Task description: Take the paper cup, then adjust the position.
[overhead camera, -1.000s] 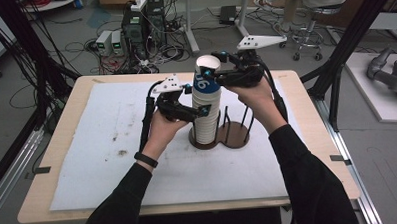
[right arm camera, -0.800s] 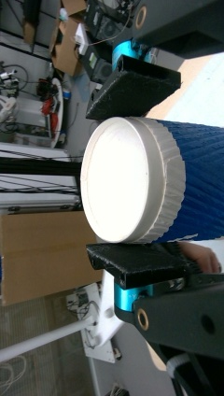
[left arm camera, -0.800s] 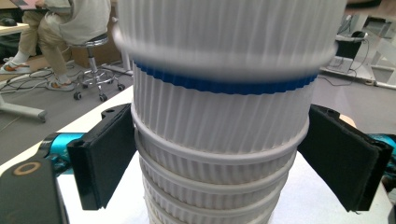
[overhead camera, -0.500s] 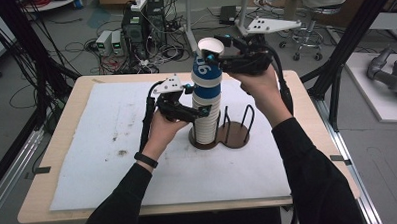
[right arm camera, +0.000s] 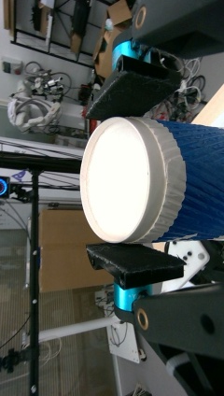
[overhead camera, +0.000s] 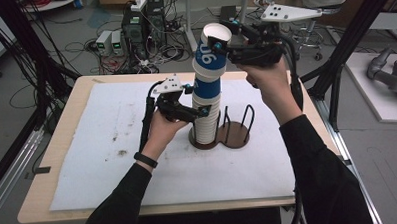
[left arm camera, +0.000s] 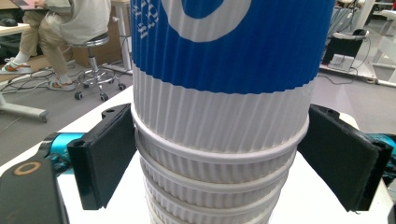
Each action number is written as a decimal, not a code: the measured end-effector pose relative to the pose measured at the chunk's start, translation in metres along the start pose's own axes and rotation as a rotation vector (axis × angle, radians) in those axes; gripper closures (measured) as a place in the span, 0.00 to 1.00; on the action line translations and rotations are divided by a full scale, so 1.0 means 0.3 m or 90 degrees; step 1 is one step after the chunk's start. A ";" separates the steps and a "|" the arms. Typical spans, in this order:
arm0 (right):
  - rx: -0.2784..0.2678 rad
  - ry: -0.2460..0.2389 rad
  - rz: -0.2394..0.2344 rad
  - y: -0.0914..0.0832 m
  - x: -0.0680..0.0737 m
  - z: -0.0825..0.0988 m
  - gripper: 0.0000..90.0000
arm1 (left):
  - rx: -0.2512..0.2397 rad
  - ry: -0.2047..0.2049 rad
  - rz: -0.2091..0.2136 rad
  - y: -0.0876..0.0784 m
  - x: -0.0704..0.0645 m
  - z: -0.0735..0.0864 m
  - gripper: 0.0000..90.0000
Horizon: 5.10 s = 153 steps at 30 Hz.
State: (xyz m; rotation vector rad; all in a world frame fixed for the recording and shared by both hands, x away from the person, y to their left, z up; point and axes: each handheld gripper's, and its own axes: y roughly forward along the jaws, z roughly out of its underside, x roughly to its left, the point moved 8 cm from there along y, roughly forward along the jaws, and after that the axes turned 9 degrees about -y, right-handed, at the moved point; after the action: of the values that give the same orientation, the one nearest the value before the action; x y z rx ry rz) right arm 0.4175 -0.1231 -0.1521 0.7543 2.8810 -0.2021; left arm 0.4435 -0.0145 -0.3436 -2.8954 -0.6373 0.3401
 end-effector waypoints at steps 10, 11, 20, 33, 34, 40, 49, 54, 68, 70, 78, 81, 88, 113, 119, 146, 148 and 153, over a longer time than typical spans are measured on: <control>-0.014 -0.009 -0.043 -0.088 0.060 -0.022 0.35 | 0.001 0.002 -0.002 0.000 0.000 0.000 0.14; -0.010 -0.015 -0.043 -0.096 0.065 -0.018 0.35 | 0.001 0.001 -0.001 0.000 -0.001 0.000 0.14; -0.002 -0.010 -0.067 -0.162 0.121 0.055 0.35 | 0.002 0.001 -0.003 -0.001 0.002 0.000 0.14; 0.022 0.013 -0.089 -0.206 0.193 0.219 0.35 | 0.003 0.003 -0.005 0.001 -0.002 0.001 0.14; 0.024 0.015 -0.092 -0.209 0.199 0.229 0.35 | 0.004 0.003 -0.005 0.000 -0.002 0.001 0.14; 0.034 0.023 -0.105 -0.223 0.238 0.314 0.35 | 0.004 0.003 -0.005 0.001 -0.002 0.001 0.14; 0.052 0.043 -0.113 -0.232 0.275 0.439 0.35 | 0.006 0.008 -0.006 0.001 -0.001 0.001 0.14; 0.060 0.058 -0.111 -0.239 0.287 0.507 0.35 | 0.007 0.010 -0.006 0.000 -0.001 0.002 0.14; 0.084 0.068 -0.107 -0.229 0.308 0.622 0.35 | 0.007 0.008 -0.006 0.001 -0.002 0.002 0.14; 0.085 0.069 -0.106 -0.230 0.306 0.625 0.35 | 0.006 0.007 -0.006 0.001 -0.003 0.001 0.14; 0.081 0.071 -0.107 -0.227 0.306 0.623 0.35 | 0.006 0.004 -0.005 0.000 -0.003 0.001 0.14; 0.083 0.073 -0.109 -0.225 0.308 0.625 0.35 | 0.000 -0.005 -0.001 -0.002 -0.005 -0.002 0.13; 0.080 0.072 -0.110 -0.223 0.306 0.622 0.35 | 0.001 -0.007 -0.019 -0.026 -0.005 -0.011 0.12; 0.075 0.078 -0.130 -0.173 0.294 0.624 0.35 | 0.014 0.016 -0.088 -0.222 -0.028 0.032 0.10; 0.075 0.078 -0.131 -0.163 0.291 0.627 0.35 | 0.008 0.008 -0.094 -0.271 -0.046 0.079 0.10; 0.078 0.086 -0.133 -0.140 0.279 0.639 0.35 | 0.023 -0.002 -0.103 -0.343 -0.095 0.281 0.10; 0.078 0.082 -0.133 -0.140 0.281 0.638 0.35 | 0.031 0.007 -0.104 -0.332 -0.097 0.287 0.10; 0.078 0.083 -0.135 -0.141 0.286 0.636 0.35 | 0.029 0.004 -0.075 -0.310 -0.119 0.284 0.10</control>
State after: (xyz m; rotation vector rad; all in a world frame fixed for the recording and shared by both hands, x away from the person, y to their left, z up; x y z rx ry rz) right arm 0.3450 -0.1512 -0.3509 0.4952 3.0949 -0.3712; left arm 0.3537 0.0624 -0.4003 -2.7988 -0.7854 0.3250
